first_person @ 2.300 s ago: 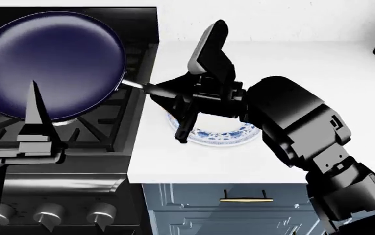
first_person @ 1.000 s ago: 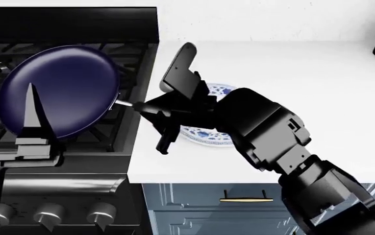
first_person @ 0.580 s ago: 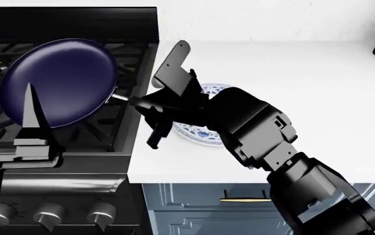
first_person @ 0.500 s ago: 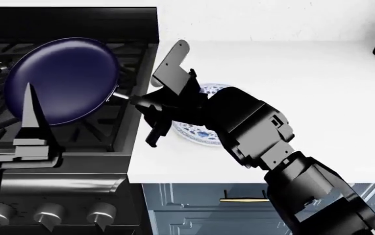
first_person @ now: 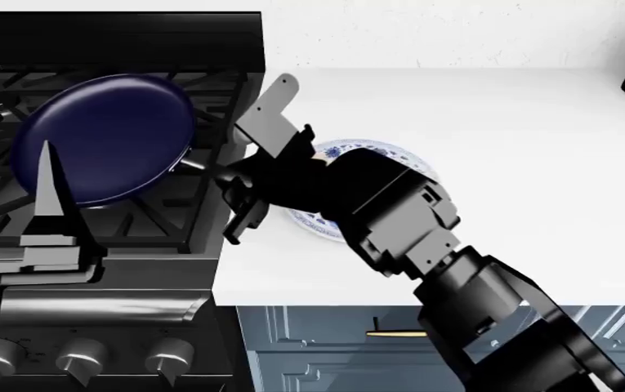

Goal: Pick up the pan and dump the vegetables in it onto the plate. Then return the pan to the stove.

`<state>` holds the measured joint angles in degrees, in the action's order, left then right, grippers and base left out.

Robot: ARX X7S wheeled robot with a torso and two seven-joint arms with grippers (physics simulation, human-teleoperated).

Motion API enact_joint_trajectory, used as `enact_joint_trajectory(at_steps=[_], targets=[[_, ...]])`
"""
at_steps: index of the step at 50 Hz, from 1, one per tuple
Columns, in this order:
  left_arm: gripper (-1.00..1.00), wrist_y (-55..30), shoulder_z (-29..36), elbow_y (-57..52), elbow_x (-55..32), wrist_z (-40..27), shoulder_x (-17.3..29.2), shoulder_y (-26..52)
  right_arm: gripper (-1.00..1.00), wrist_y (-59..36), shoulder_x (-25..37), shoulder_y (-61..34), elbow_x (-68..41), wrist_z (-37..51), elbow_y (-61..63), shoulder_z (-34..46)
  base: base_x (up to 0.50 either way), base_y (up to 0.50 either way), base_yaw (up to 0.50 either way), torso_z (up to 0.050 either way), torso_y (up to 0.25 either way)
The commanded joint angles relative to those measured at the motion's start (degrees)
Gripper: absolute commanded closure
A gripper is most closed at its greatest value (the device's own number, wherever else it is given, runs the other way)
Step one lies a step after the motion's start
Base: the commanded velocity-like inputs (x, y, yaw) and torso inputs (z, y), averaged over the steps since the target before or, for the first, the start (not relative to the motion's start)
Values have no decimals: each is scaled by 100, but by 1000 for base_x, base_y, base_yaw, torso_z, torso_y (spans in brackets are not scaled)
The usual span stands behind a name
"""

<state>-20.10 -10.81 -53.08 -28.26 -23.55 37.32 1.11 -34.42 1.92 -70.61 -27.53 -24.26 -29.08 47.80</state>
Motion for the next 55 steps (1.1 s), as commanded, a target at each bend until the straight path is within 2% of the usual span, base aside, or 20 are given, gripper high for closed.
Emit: enact_joint_trajectory(at_steps=[1,11,12,39,55], targets=[[-100,-47,10,-46,-17,-50,33,5,100,59,-83,-183,-254,187,-10,-31,0,0,0,0,10],[-100,158,69,95,102,32,-18,-69,100,-217,128,-134,-494,76,526,152,0,0,0,0,1],[-100,171,79,105,111,37,-21,-68,-100,-239,156,-129,-505,67,589,173,0,0,0,0,0],[-100,102,307,140,189,3,11,76,-100,-383,472,-188,-778,194,1112,73,0,0,0,0,0],[-100,40,420,164,162,-10,32,216,-100,-369,1007,-75,-1401,475,1788,-788,0,0,0,0,0]])
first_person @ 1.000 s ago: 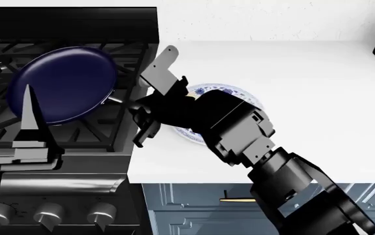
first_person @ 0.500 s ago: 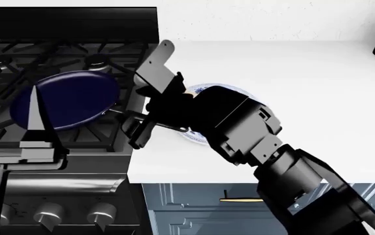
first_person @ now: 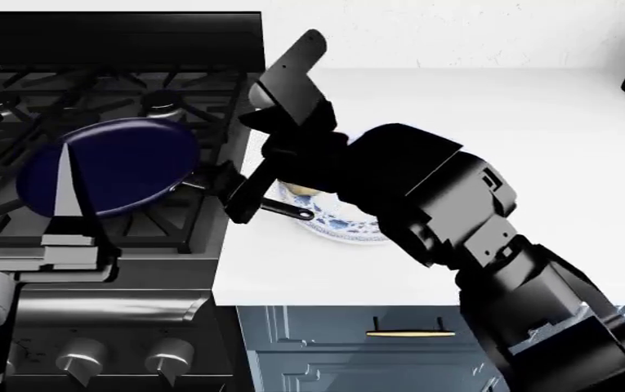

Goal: Pick up the pan and dump the vegetables in it onto the plate. Then return the pan to the stove.

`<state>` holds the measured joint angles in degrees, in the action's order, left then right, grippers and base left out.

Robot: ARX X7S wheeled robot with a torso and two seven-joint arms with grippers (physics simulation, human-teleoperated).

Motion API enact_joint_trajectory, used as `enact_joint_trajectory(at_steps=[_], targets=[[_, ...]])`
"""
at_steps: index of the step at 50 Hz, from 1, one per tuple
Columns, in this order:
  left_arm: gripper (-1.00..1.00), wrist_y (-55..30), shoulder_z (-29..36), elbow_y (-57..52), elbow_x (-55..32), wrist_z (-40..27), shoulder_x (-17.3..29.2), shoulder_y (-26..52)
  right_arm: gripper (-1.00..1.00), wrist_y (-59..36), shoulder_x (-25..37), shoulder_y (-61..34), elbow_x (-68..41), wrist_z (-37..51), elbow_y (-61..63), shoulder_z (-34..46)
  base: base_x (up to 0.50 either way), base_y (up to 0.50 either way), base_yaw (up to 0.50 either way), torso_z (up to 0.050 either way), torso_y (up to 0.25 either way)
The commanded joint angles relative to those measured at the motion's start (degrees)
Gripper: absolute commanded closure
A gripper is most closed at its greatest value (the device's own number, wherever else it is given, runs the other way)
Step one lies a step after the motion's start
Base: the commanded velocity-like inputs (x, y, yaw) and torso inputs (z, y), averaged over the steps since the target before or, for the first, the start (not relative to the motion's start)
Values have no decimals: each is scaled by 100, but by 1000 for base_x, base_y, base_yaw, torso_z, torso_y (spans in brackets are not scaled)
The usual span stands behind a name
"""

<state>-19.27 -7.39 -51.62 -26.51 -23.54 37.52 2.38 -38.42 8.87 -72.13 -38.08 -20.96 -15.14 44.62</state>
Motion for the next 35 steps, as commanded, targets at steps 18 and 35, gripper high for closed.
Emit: enact_joint_trajectory(at_steps=[18,35], targets=[[-100,-156,315,116,-27,-14,13,430,-100,1475,1407,1440,-254,824,2041,-1500,0,0,0,0,0],[-100,160,489,426,183,67,-124,535,-100,3755,1979,3529,747,2308,3256,-2936,0,0,0,0,0]])
